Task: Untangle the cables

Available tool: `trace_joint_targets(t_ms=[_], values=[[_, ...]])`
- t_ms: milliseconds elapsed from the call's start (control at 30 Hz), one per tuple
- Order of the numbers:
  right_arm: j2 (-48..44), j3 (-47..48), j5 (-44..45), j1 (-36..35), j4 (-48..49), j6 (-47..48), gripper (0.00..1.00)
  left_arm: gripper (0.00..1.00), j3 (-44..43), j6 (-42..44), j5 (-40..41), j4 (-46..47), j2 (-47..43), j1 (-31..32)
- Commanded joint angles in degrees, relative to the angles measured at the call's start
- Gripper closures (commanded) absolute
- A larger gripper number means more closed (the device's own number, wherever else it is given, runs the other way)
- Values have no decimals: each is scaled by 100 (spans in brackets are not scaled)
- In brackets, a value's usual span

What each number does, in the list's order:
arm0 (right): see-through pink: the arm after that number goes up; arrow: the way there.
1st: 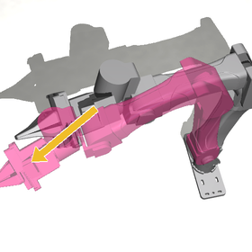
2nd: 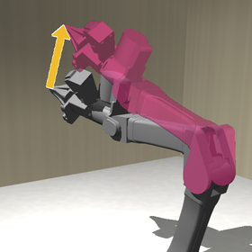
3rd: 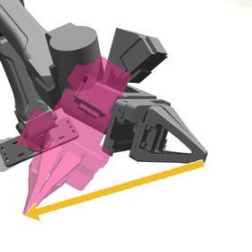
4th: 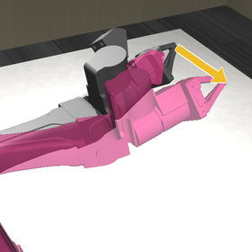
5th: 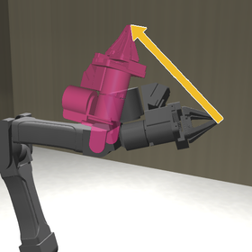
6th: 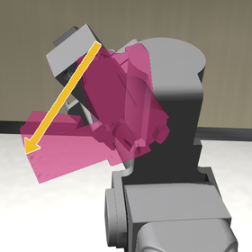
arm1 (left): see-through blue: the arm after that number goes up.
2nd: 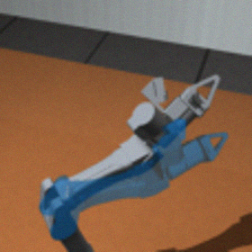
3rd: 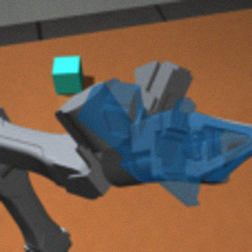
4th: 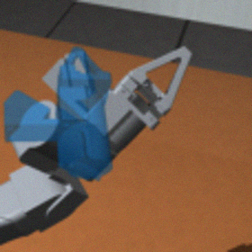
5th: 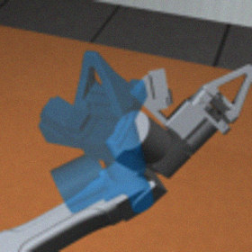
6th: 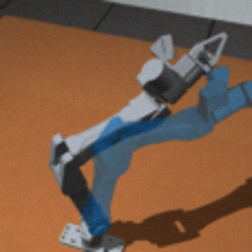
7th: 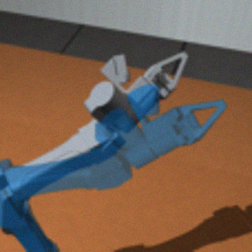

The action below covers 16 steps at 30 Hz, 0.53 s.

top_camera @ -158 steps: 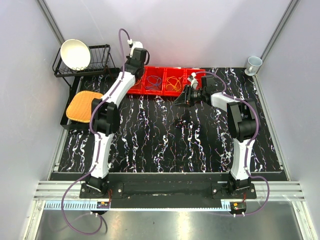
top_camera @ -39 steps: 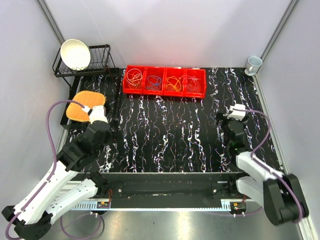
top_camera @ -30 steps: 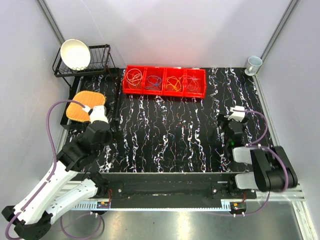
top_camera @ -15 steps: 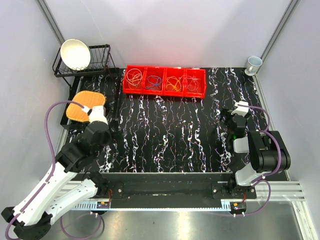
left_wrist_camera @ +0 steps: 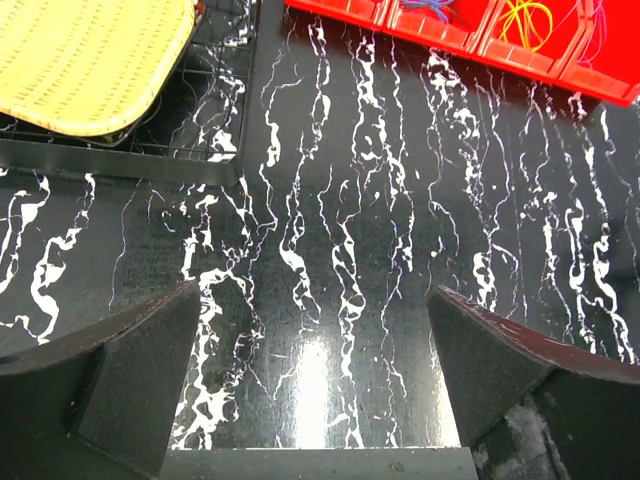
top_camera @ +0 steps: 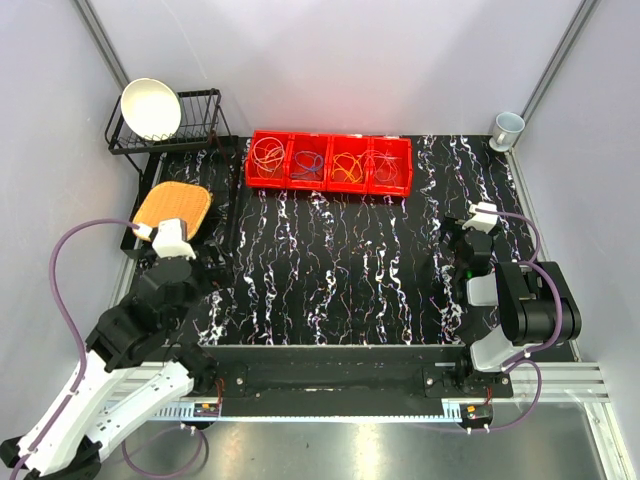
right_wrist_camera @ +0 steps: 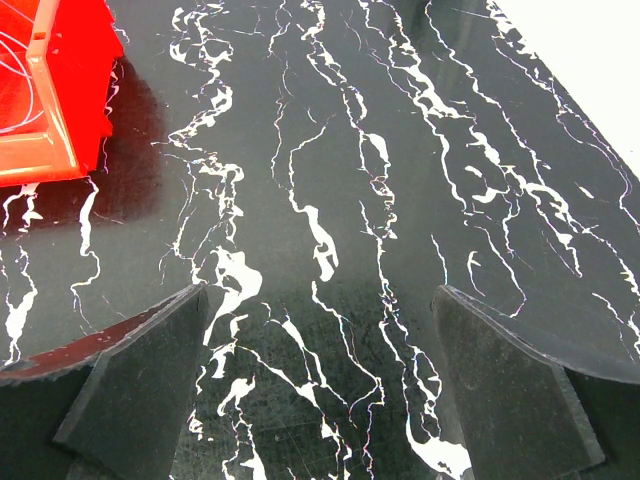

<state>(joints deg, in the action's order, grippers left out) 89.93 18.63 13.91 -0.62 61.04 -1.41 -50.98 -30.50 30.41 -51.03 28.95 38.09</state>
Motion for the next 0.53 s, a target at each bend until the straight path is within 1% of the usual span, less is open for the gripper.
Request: trace_joint_targets(t_ms=[0,200,433,467,500], values=[[-63,132,-11,10,295,-44,0,1,18,-61,307,251,-205,15],[-63,132,-11,18,286,-44,0,1,44,-140,474,242,-258,15],[-63,132,-11,10,295,-35,0,1,-43,-132,387,234,13,6],[-72,132,-11,10,286,-35,0,1,-96,-192,552,155,75,15],[-72,132,-3,18,295,-35,0,1,-131,-463,780,-168,145,6]])
